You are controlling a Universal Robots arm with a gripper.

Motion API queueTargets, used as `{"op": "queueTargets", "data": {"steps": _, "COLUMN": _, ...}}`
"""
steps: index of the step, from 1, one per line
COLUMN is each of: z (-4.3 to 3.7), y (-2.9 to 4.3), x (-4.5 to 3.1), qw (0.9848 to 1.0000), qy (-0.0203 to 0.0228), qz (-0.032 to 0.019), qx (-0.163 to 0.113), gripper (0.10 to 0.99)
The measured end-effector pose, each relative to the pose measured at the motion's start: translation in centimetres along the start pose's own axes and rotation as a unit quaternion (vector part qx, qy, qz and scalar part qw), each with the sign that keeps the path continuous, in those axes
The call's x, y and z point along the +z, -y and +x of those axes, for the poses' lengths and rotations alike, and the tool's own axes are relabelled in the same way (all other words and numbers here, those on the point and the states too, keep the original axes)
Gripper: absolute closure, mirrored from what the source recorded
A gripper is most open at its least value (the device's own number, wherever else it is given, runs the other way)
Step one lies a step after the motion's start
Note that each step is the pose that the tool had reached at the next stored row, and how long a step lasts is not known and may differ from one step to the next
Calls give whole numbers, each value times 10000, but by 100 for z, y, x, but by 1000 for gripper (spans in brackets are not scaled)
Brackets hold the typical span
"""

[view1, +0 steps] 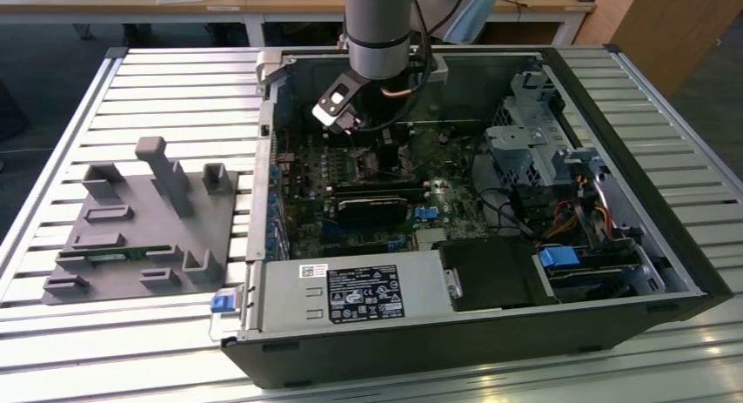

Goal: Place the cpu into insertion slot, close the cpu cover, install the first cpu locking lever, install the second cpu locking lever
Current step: 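Place the cpu into insertion slot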

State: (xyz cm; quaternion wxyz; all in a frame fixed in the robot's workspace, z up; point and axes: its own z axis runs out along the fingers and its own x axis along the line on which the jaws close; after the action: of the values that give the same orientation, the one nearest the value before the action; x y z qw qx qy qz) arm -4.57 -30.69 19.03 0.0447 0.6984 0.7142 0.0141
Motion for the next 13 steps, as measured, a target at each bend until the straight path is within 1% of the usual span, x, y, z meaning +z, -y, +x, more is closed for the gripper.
{"op": "queueTargets", "data": {"steps": 4, "z": 0, "y": -1, "x": -13, "qw": 10000, "qy": 0, "qz": 0, "qx": 0, "gripper": 412}}
{"op": "queueTargets", "data": {"steps": 7, "z": -1, "y": -2, "x": -20, "qw": 10000, "qy": 11, "qz": 1, "qx": -1, "gripper": 412}}
{"op": "queueTargets", "data": {"steps": 13, "z": -3, "y": -5, "x": -59, "qw": 10000, "qy": 13, "qz": 1, "qx": 5, "gripper": 412}}
